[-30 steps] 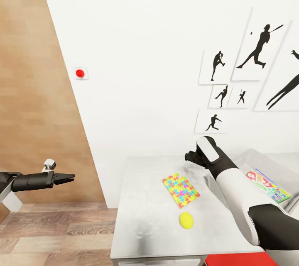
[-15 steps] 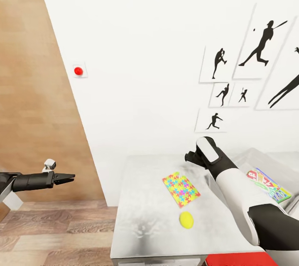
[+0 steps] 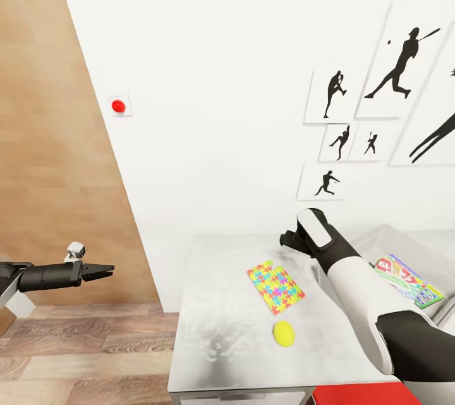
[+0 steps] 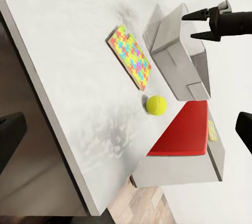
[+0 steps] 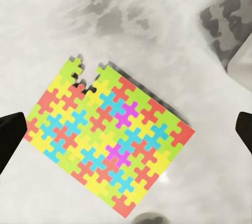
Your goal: Put all the toys in the child's room - the three board games (two on the bed and one on the table), the two jigsaw puzzles on the table, and the tennis ball on the table - inside the toy box on the table in the child's room.
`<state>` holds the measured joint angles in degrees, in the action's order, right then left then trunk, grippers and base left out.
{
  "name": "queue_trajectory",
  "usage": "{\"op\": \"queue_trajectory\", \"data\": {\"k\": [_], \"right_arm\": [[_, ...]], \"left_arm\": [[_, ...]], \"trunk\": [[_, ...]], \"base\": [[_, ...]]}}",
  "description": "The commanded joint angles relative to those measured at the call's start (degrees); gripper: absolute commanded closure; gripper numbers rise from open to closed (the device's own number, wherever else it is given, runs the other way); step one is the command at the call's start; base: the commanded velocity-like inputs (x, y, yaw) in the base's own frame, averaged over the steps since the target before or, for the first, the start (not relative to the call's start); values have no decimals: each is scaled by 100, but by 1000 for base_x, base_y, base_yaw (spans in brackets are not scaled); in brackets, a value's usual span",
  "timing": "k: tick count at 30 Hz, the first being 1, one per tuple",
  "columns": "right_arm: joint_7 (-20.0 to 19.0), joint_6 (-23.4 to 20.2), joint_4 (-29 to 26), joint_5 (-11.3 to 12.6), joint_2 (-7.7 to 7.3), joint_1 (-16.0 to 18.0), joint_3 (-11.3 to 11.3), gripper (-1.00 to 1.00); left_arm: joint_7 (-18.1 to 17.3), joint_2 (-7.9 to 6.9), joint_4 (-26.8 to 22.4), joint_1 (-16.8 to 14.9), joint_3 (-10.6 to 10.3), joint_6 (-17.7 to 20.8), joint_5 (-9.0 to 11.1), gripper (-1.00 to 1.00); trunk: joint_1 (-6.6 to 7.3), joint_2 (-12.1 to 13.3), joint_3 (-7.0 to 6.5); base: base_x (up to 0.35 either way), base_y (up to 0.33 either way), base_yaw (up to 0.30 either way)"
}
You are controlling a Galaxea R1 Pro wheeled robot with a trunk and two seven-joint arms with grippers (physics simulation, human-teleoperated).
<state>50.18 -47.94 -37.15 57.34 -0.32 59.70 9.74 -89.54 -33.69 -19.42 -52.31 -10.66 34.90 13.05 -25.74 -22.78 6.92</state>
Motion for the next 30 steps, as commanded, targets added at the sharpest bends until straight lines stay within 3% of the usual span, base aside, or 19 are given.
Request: {"op": "queue_trajectory", "data": {"k": [1,16,30], "right_arm": [[47,-22,-7,37,-2,6,20,-100],[39,-29,-3,34,14,15,10,-100],[36,-31,-3,36,19,15,10,-100]], "left_arm": [[-20,-6,-1,-7,-42,61,31,-100],[-20,-6,-1,-7,-36,61,31,-100],[-20,-6,-1,-7,-37,59,31,-100]], "trunk": [[-4,-13,14],[-4,-13,101],[-4,-13,232]], "base": [[0,0,0],[2,0,0],[97,24,0]]}}
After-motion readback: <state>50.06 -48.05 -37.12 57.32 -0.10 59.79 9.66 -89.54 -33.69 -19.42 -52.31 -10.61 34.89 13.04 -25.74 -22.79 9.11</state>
